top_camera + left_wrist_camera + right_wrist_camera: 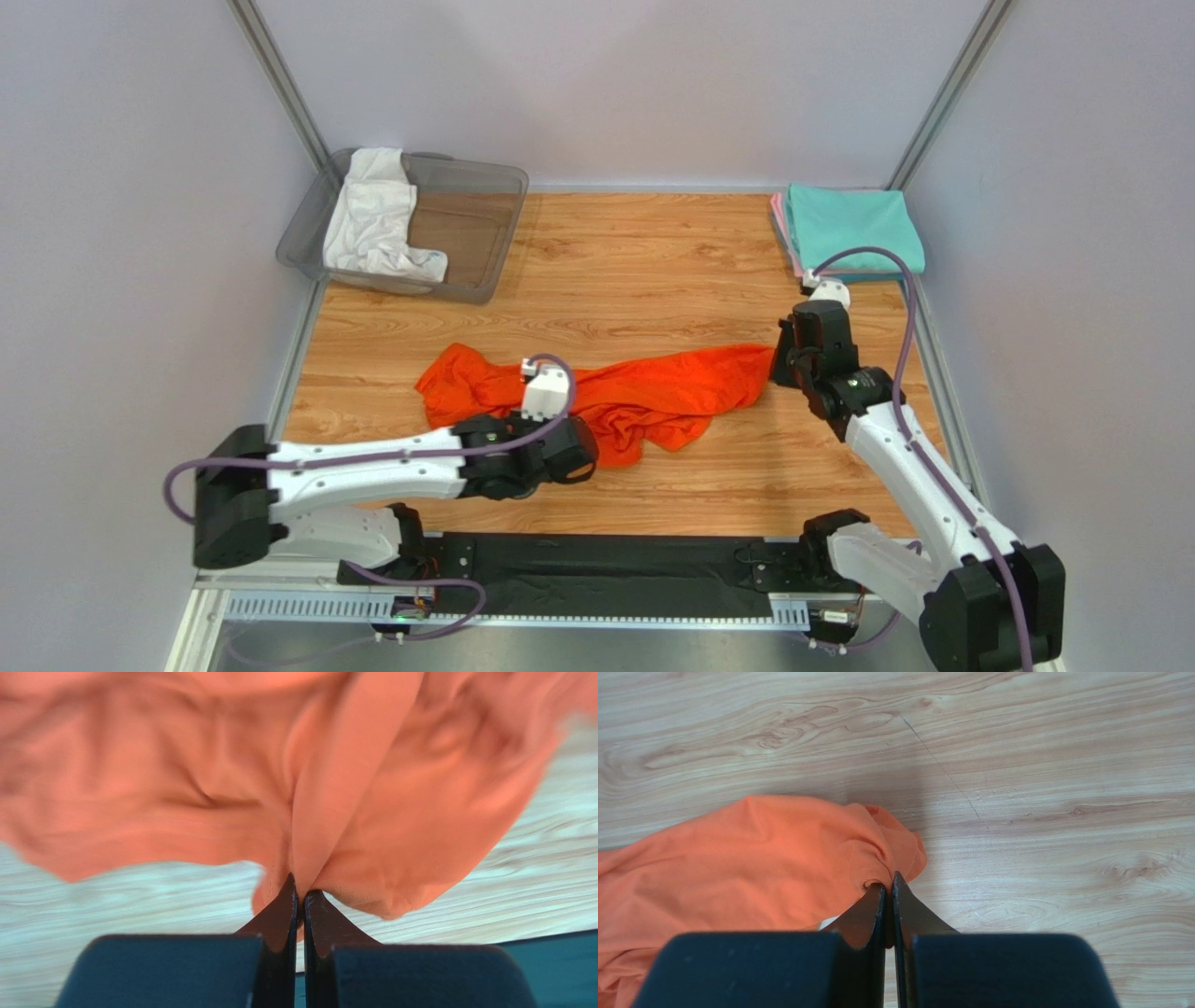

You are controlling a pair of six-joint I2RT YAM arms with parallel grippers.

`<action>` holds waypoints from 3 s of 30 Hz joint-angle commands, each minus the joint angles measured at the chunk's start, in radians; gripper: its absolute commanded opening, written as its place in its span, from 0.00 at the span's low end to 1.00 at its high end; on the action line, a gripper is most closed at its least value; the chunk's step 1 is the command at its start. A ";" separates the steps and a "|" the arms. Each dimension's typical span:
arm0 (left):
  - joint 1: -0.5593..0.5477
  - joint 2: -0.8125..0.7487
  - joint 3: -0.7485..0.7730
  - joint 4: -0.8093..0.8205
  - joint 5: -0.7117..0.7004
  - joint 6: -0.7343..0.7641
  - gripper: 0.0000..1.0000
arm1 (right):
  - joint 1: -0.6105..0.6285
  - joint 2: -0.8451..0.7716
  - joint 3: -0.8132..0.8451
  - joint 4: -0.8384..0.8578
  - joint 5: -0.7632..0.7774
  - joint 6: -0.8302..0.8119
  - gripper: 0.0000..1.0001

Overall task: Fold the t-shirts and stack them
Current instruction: Flatten the tshirt out

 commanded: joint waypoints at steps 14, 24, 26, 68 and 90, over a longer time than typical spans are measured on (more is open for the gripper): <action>0.007 -0.576 0.223 0.062 -0.414 0.481 0.00 | -0.003 -0.311 0.275 -0.163 -0.200 -0.028 0.00; 0.007 -0.671 0.424 0.217 -0.117 0.757 0.00 | -0.003 -0.371 0.620 -0.293 -0.304 -0.071 0.00; 0.007 -0.680 0.455 0.242 -0.006 0.779 0.00 | -0.002 -0.388 0.692 -0.329 -0.320 -0.071 0.00; 0.915 0.386 0.592 0.295 0.545 0.557 0.99 | -0.178 0.599 0.679 -0.145 0.107 -0.038 1.00; 0.576 -0.257 -0.307 0.427 0.731 0.277 1.00 | -0.158 -0.151 -0.206 0.073 -0.623 0.209 1.00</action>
